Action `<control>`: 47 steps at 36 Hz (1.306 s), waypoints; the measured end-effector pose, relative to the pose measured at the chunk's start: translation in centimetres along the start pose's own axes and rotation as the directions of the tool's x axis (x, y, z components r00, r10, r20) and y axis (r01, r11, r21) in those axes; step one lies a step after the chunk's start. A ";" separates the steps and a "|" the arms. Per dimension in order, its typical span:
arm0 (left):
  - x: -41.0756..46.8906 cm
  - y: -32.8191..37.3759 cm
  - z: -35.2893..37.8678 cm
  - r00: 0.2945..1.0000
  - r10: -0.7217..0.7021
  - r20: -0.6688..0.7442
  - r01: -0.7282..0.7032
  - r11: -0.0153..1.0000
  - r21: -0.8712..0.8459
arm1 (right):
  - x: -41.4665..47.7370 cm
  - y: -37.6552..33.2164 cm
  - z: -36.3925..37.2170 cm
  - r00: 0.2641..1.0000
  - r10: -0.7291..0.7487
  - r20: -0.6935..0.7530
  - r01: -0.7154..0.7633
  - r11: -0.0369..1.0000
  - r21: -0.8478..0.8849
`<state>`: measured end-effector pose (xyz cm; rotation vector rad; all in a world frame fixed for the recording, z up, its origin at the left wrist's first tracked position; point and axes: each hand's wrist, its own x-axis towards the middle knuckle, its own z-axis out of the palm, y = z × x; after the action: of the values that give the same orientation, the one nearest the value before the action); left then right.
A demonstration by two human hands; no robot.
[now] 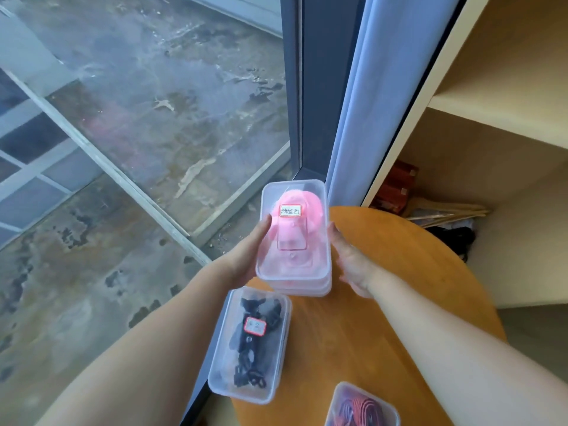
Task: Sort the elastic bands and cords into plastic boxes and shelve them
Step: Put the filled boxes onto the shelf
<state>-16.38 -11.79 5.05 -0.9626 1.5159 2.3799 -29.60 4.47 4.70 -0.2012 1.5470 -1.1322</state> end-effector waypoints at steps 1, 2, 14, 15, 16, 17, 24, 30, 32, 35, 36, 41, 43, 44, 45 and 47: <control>0.1 0.0 0.1 1.000 0.002 -0.004 -0.002 1.000 -0.014 | 0.1 0.0 0.1 0.999 -0.002 0.034 0.001 1.000 0.020; 0.3 0.1 0.2 1.000 0.002 -0.018 -0.003 1.000 -0.029 | 0.2 0.0 0.2 0.997 -0.019 0.070 0.017 0.999 0.034; -0.5 1.4 2.4 0.960 0.138 -0.244 -0.092 0.977 0.191 | -0.2 0.0 0.6 0.950 -0.263 -0.169 0.278 0.958 0.070; -0.7 1.5 2.6 0.946 0.167 -0.276 -0.101 0.965 0.240 | -0.4 -0.2 0.5 0.950 -0.264 -0.165 0.275 0.960 0.044; -0.9 1.7 2.8 0.933 0.197 -0.301 -0.102 0.948 0.303 | -0.5 -0.4 0.4 0.951 -0.264 -0.164 0.270 0.963 0.017; -1.1 1.8 2.9 0.923 0.220 -0.315 -0.099 0.928 0.358 | -0.7 -0.6 0.3 0.950 -0.264 -0.166 0.266 0.964 -0.012; -2.1 3.0 3.3 0.905 0.281 -0.319 -0.136 0.903 0.407 | -2.2 -2.3 0.6 0.929 -0.315 -0.194 0.298 0.948 -0.113; -4.4 5.9 5.1 0.898 0.335 -0.285 -0.191 0.881 0.434 | -5.9 -5.4 0.4 0.900 -0.363 -0.240 0.330 0.929 -0.168; -5.3 7.6 6.3 0.898 0.357 -0.259 -0.213 0.865 0.455 | -7.8 -6.7 0.1 0.886 -0.381 -0.264 0.345 0.922 -0.173; -6.7 10.7 8.8 0.907 0.367 -0.209 -0.229 0.843 0.487 | -11.2 -9.0 -0.9 0.855 -0.415 -0.311 0.375 0.909 -0.183; -7.1 11.9 9.9 0.909 0.371 -0.189 -0.236 0.833 0.500 | -12.4 -9.8 -1.5 0.844 -0.425 -0.328 0.380 0.904 -0.193; -8.3 16.8 16.7 0.913 0.394 -0.100 -0.281 0.789 0.546 | -18.7 -13.7 -5.8 0.794 -0.454 -0.404 0.397 0.891 -0.220; -8.1 18.3 19.7 0.915 0.395 -0.074 -0.300 0.793 0.530 | -21.0 -15.0 -7.6 0.765 -0.471 -0.439 0.399 0.882 -0.252; -7.9 18.9 21.2 0.917 0.396 -0.058 -0.310 0.794 0.523 | -22.0 -15.6 -8.6 0.746 -0.477 -0.464 0.389 0.879 -0.277; -7.6 19.5 22.6 0.918 0.394 -0.044 -0.317 0.795 0.518 | -22.8 -16.1 -9.6 0.730 -0.480 -0.487 0.375 0.876 -0.302; -6.9 20.7 25.1 0.920 0.390 -0.027 -0.318 0.788 0.527 | -24.3 -17.0 -11.7 0.705 -0.488 -0.515 0.358 0.871 -0.336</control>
<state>-31.19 1.33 31.74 -0.7664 2.4081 1.9403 -38.66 18.03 32.13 -0.3986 2.2676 -1.4827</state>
